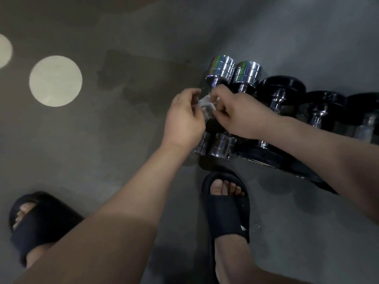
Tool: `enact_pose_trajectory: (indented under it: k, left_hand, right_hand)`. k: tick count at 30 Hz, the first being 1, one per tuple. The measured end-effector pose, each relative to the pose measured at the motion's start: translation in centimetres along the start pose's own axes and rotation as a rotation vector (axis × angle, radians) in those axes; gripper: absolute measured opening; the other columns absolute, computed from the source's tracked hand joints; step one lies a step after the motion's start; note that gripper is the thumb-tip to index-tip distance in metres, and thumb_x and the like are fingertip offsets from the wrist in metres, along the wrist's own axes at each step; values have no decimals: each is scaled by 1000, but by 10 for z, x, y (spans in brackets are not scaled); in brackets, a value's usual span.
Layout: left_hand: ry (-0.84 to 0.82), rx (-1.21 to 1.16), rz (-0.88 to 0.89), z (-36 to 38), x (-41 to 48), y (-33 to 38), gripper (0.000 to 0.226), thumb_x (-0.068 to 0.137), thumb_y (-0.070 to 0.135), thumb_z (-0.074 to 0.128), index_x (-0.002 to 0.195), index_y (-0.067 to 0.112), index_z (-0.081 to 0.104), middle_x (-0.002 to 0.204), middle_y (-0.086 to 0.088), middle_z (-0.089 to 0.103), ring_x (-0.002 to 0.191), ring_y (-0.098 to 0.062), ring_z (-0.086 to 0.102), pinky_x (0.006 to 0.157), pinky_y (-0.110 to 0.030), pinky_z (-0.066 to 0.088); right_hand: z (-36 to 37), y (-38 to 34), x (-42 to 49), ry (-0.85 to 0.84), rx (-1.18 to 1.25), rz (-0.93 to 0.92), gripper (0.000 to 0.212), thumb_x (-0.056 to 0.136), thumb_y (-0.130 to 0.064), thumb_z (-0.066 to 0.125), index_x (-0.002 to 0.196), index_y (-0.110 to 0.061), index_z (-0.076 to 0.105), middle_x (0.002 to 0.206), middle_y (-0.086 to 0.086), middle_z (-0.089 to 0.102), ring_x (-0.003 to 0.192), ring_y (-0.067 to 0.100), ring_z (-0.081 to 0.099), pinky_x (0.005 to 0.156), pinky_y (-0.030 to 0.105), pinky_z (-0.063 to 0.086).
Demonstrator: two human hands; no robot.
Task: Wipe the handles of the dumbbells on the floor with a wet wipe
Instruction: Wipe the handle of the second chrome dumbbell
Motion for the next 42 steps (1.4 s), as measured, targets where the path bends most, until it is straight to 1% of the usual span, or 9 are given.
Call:
enact_pose_trajectory:
  k: [5,10,13,19,24,30,34,38,42]
  left_hand:
    - [-104,151,60,12,8,-6,33,88,7,64,119,18,71,103,3,58,91,-9,57,80,3,33]
    - [-100,216,126,11,5,-13,51,89,0,55,136,20,63,102,-3,54,90,-10,50,80,3,28]
    - [-73,195,131,15,3,-10,36,93,6,59,127,12,70,109,-7,57,89,-3,49,79,8,26]
    - [0,147,106,26,19,-1,8,85,12,75,92,8,75,94,-4,63,70,1,52,69,2,31]
    - [49,38,-19,41,44,5,10,82,18,76,78,12,70,83,4,70,80,-13,65,71,-24,49]
    - [-18,-13,-75,35,28,-7,14,79,22,82,78,15,69,84,6,74,80,-10,71,75,-27,56]
    - [21,12,-143,38,43,7,13,78,21,83,77,12,72,77,9,71,74,-4,67,65,-12,47]
    - [45,5,-223,47,68,17,21,73,30,87,74,14,73,71,9,68,66,-7,62,56,-14,44]
    - [-48,1,-216,34,59,5,28,76,33,87,63,23,64,65,11,66,60,-3,59,63,-24,50]
  right_hand:
    - [-6,12,-10,41,23,97,16,97,-16,56,112,-14,52,77,1,65,67,20,59,63,41,52]
    - [2,19,-22,90,-7,52,12,93,-16,57,102,-11,63,83,1,61,77,19,57,71,40,51]
    - [11,19,-24,75,-28,33,10,91,-18,58,91,-11,65,84,3,58,78,22,56,71,42,52]
    - [15,19,-22,85,-25,57,13,91,-18,57,87,-8,64,84,6,56,77,23,55,69,44,51]
    - [10,20,-17,43,-17,78,12,90,-17,56,83,-8,60,82,4,54,74,24,54,68,42,50]
    - [14,24,-15,75,11,129,13,87,-23,55,79,-13,59,78,1,56,72,21,55,67,40,50]
    - [16,20,-11,60,-7,155,15,87,-22,56,76,-17,47,79,1,49,73,24,52,66,40,48]
    - [17,19,-11,6,-40,148,15,87,-20,57,79,-16,45,85,3,48,80,28,54,70,42,50]
    - [15,16,-17,-9,-120,129,24,87,-37,52,80,-15,57,83,0,48,78,27,56,66,38,50]
Point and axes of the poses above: each hand's wrist, its own x-axis towards the middle knuckle, its own z-axis out of the palm, y = z × x, the point moved 1 cm from there along x, towards the middle knuckle
